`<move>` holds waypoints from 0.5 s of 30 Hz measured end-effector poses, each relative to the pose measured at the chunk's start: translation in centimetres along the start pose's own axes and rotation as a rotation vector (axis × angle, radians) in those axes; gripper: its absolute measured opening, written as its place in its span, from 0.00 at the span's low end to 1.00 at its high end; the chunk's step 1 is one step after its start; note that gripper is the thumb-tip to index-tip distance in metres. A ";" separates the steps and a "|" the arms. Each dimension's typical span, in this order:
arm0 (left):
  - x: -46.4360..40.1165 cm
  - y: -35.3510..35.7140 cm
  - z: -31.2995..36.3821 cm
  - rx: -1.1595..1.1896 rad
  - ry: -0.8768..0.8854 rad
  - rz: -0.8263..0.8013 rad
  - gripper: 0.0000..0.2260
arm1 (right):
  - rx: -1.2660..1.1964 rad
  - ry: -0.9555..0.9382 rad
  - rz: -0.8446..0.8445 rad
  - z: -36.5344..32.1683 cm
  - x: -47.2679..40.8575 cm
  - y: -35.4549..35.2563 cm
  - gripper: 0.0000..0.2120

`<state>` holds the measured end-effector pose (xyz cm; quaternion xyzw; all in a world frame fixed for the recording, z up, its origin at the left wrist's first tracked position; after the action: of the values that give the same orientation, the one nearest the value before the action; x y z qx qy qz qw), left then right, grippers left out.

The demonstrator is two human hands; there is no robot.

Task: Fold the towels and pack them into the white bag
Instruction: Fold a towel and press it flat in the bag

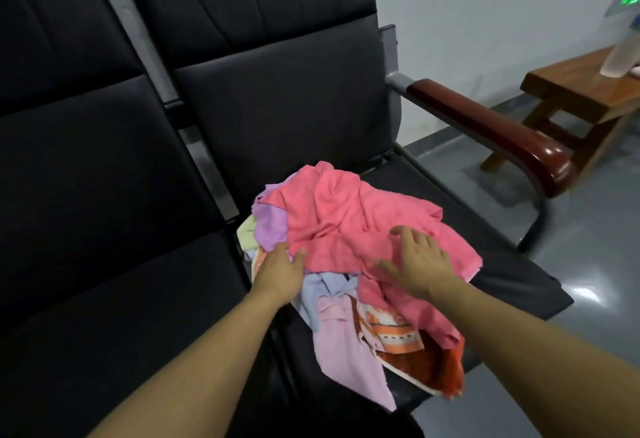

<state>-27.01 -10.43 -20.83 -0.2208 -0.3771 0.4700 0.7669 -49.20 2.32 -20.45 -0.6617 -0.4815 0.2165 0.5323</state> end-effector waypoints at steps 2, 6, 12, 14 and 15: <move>-1.4 0.5 0.1 0.030 -0.020 0.028 0.18 | 0.043 0.036 -0.027 1.1 -0.3 0.0 0.38; -4.0 1.6 0.0 0.145 -0.092 0.064 0.16 | 0.003 0.026 0.015 2.2 -1.1 -0.7 0.31; -4.6 2.4 1.4 0.360 -0.242 0.067 0.16 | -0.305 -0.008 0.091 1.4 -1.7 -2.5 0.24; -4.0 2.0 2.0 0.558 -0.306 0.064 0.13 | -0.425 0.011 0.129 0.8 -1.6 -3.3 0.23; -3.7 1.5 2.2 0.707 -0.338 0.074 0.12 | -0.476 0.022 0.150 0.4 -1.7 -3.7 0.23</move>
<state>-30.60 -13.08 -21.85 0.1242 -0.3047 0.6279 0.7053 -51.76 0.97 -17.60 -0.8045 -0.4629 0.1288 0.3491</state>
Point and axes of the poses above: each hand's wrist, its own x-axis away from the middle knuckle, its own y-axis out of the palm, z = x × y, the point moved 4 cm from there along -x, towards the middle knuckle, and after that the axes turned 4 degrees about -y, right-handed, at the moved point
